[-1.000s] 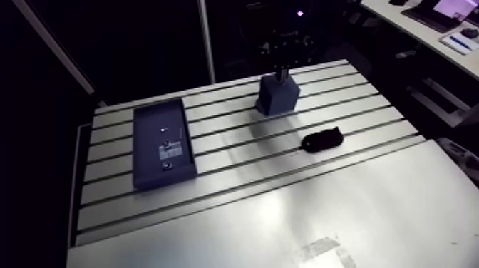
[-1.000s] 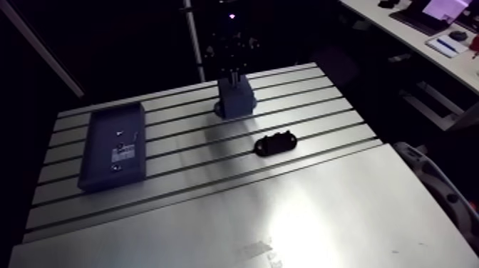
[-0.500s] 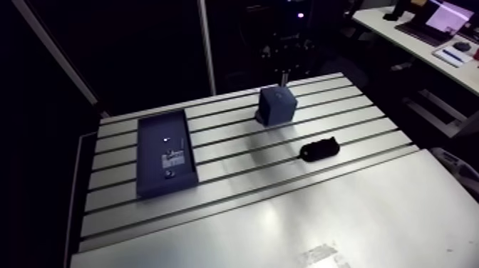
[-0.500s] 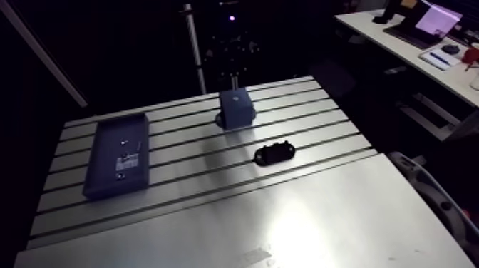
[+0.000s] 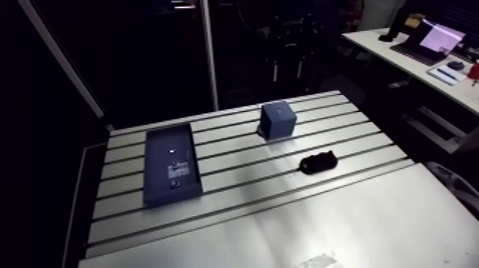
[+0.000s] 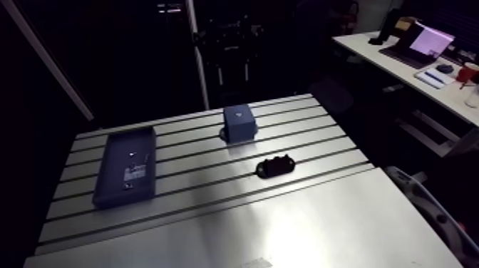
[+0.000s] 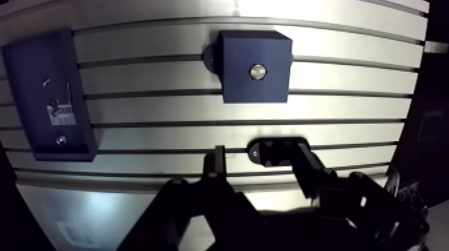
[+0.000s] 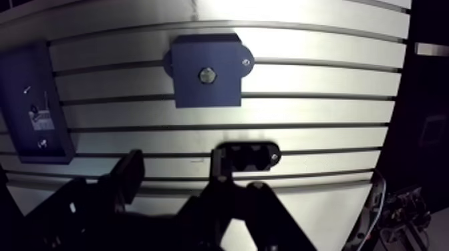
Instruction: Pick up the M10 bolt and insert it into the hex recess until seated.
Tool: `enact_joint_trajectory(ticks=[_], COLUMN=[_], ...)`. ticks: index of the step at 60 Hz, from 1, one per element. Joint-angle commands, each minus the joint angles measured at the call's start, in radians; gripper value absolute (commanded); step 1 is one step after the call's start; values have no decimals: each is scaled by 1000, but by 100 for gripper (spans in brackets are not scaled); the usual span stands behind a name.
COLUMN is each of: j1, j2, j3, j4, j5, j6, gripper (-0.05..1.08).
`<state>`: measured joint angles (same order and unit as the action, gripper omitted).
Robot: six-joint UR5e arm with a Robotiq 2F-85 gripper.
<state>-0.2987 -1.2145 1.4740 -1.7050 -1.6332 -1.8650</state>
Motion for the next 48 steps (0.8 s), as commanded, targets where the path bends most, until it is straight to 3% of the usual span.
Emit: enact_joint_trajectory(ticks=[1, 10, 21, 48], j1=[62, 115, 125, 165], j2=[-33, -46, -94, -143], j3=[-153, -177, -159, -81], j4=[219, 263, 237, 131], j5=[7, 15, 26, 20], j6=[76, 92, 100, 110], gripper=[0, 1, 1, 1])
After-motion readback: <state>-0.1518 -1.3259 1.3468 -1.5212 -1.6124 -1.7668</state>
